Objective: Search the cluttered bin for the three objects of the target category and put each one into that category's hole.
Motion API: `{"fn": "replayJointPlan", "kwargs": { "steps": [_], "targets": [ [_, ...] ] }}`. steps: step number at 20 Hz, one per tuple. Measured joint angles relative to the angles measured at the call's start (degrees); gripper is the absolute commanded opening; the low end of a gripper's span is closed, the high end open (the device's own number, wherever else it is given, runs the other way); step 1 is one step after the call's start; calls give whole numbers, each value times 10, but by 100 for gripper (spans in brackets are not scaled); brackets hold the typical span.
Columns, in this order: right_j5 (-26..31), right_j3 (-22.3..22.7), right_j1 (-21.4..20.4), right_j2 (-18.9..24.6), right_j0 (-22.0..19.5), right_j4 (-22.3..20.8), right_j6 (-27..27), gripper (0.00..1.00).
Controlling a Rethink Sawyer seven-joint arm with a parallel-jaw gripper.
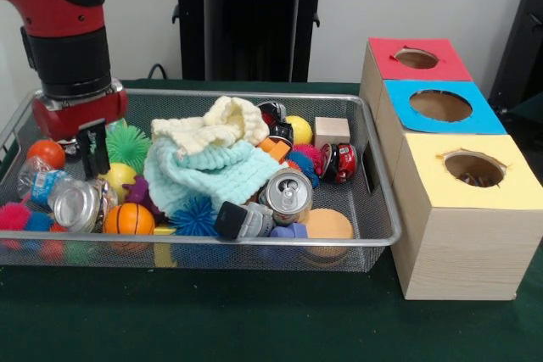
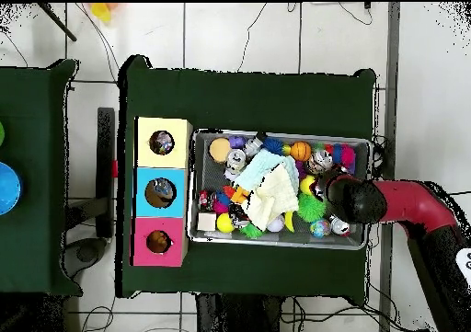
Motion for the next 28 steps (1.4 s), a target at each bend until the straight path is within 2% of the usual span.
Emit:
{"fn": "replayJointPlan", "kwargs": {
  "steps": [3, 4, 14, 28],
  "targets": [
    [2, 5, -12, 0, 4, 14, 0, 0],
    [3, 7, -17, 0, 3, 18, 0, 100],
    [0, 20, -17, 0, -9, 17, 0, 100],
    [-24, 22, 9, 1, -48, -7, 0, 100]
  ]
}}
